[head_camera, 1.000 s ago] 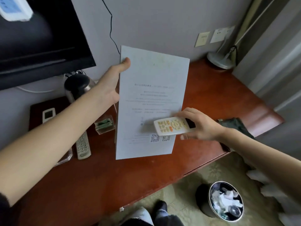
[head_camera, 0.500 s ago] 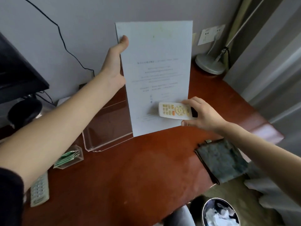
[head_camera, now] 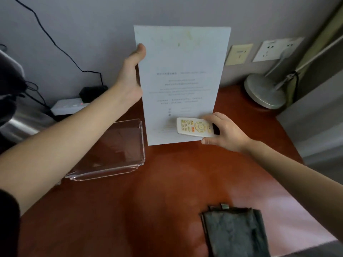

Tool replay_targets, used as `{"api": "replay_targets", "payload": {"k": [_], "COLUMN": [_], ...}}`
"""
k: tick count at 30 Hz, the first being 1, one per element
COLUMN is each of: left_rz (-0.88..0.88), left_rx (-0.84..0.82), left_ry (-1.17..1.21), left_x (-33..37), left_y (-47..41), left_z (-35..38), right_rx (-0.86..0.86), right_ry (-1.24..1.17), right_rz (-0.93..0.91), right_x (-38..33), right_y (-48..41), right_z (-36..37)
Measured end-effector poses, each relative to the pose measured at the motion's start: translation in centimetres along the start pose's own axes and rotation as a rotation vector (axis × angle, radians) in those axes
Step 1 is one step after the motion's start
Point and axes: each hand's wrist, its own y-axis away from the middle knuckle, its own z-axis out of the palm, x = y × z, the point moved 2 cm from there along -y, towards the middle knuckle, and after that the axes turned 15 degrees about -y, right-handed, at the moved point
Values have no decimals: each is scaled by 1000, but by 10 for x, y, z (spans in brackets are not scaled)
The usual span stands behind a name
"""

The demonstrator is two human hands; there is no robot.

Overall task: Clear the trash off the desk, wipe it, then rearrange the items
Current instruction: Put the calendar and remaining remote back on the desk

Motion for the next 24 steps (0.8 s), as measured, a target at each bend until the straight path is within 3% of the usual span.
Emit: {"api": "replay_targets", "payload": {"k": [12,17,21,24], "left_rz": [-5,40,-8,-6], "left_rx": [-157,-116,-14,86], "left_ry": [-156,-403,-347,-240], "left_x": [-29,-25,-40,-55], "left_y": [-54,-55,-44,-29], "left_z": [10,-2,-3,-5], "right_rx": [127,-118,-342,-407], "right_ry": [63,16,157,241], "right_rz": [-160,30,84,83], "right_x": [17,37,50,58], "right_y": [29,48,52,50], "right_z": [-31,-4,65,101]}}
